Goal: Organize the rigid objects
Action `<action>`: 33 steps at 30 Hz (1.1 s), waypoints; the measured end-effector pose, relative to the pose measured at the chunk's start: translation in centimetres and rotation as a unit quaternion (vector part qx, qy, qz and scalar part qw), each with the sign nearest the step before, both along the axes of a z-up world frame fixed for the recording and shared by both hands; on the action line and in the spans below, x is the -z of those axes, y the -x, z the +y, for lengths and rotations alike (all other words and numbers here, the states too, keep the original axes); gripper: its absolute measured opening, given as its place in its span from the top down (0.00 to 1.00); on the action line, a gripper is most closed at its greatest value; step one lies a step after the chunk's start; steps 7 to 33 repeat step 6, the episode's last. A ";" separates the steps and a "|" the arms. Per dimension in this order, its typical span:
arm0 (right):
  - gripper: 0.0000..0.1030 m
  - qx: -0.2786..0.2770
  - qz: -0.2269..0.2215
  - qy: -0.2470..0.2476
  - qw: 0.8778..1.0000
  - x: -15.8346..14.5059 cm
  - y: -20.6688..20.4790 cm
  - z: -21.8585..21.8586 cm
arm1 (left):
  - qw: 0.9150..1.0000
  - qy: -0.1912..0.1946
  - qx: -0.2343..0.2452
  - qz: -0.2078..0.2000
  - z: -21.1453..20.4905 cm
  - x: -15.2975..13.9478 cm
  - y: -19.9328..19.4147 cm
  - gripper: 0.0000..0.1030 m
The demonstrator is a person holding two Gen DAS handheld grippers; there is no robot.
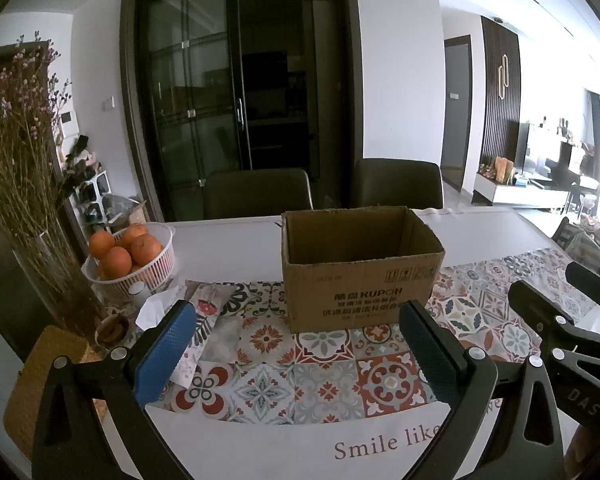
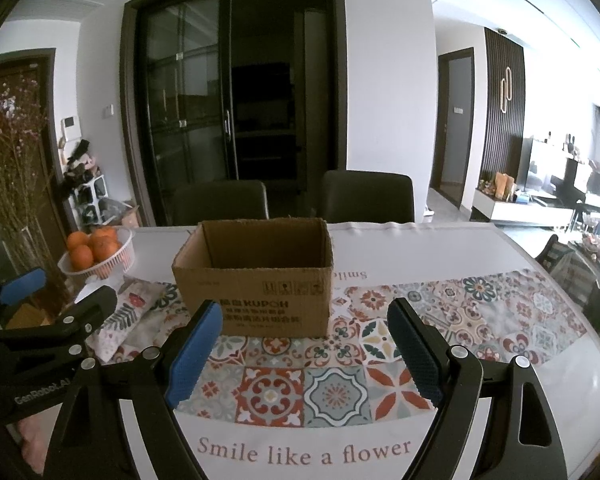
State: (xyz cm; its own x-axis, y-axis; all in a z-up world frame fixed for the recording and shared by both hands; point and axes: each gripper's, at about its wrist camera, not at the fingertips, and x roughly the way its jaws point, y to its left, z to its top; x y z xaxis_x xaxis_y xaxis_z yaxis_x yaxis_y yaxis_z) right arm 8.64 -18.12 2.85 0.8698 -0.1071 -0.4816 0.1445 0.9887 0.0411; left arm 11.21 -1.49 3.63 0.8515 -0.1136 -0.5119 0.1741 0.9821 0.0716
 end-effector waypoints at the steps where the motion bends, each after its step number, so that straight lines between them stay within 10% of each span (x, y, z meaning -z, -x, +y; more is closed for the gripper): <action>1: 0.17 0.000 0.000 0.000 1.000 0.0 0.0 0.0 | 1.000 0.000 0.000 0.001 0.0 0.0 0.0 0.00; 33: 0.17 0.000 0.001 0.000 1.000 0.1 -0.1 0.0 | 1.000 0.000 -0.001 0.002 0.0 0.1 0.2 0.00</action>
